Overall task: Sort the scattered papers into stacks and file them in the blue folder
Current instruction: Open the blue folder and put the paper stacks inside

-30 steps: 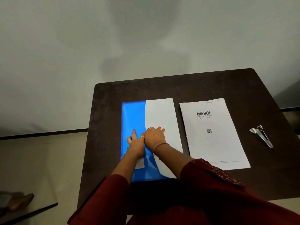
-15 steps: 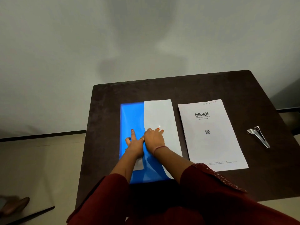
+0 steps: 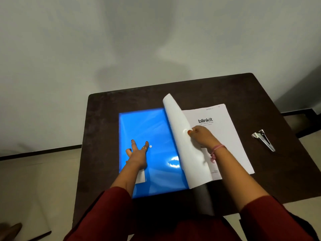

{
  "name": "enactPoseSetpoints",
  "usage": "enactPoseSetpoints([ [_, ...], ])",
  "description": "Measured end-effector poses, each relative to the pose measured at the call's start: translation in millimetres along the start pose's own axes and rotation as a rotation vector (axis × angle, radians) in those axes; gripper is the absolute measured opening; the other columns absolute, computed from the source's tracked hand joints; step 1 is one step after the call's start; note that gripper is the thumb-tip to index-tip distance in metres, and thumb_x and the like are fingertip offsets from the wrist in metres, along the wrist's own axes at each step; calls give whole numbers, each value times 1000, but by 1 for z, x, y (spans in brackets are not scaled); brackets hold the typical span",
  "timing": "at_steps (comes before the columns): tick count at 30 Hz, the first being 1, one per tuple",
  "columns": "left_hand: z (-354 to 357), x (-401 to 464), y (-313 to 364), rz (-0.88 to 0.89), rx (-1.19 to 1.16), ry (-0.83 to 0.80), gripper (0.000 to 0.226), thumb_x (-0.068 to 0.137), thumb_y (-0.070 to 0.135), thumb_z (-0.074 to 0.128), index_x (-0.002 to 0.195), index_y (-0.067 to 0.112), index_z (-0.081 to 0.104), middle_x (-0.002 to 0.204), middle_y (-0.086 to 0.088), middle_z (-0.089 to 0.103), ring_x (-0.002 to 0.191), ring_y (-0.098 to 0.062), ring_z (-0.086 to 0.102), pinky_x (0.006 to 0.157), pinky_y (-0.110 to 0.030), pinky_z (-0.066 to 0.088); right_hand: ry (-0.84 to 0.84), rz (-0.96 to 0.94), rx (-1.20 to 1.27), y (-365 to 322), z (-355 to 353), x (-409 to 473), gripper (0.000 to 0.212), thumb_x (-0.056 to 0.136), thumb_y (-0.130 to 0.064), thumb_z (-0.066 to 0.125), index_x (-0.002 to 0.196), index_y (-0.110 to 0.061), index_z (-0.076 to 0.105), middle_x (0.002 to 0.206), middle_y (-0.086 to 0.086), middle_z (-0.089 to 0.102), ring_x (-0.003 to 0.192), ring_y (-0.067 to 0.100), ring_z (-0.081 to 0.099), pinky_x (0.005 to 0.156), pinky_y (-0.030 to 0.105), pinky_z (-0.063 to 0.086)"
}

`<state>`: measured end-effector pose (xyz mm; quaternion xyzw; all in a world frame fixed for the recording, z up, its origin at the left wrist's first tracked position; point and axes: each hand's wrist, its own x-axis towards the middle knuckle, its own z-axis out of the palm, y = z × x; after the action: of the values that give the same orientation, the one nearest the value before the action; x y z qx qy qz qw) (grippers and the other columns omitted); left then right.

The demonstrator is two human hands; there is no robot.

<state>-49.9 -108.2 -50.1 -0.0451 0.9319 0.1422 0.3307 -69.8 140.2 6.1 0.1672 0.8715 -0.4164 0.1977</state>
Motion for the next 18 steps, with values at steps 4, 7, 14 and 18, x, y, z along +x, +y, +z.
enactPoseSetpoints([
  [4, 0, -3, 7, -26, 33, 2, 92, 85, -15, 42, 151, 41, 11, 156, -7, -25, 138, -36, 7, 108, -48, 35, 4, 79, 94, 36, -29, -2, 32, 95, -19, 52, 67, -10, 40, 69, 10, 42, 63, 23, 42, 63, 29, 36],
  [7, 3, -9, 23, -60, 107, 58, 80, 89, -7, 44, 152, 29, 8, 156, -14, -22, 141, -41, 5, 112, -53, 25, 15, 137, 131, 54, -36, -2, 39, 93, -18, 54, 60, -15, 34, 64, 8, 38, 56, 21, 37, 58, 29, 35],
  [14, 37, -31, 111, 240, -389, 182, 66, 97, 26, 53, 151, 10, 19, 159, -11, 4, 145, -29, 8, 116, -34, 10, 97, 156, 94, 84, -52, 4, 15, 87, -15, 59, 83, -2, 65, 82, 13, 63, 78, 30, 57, 76, 34, 47],
  [18, 55, -28, 147, 136, -454, 121, 63, 99, 37, 44, 151, 10, 21, 156, -14, 13, 143, -31, 11, 115, -36, 11, 269, 274, -88, 106, -66, 13, 63, 86, -36, 65, 135, -4, 43, 138, 20, 41, 126, 37, 40, 102, 41, 36],
])
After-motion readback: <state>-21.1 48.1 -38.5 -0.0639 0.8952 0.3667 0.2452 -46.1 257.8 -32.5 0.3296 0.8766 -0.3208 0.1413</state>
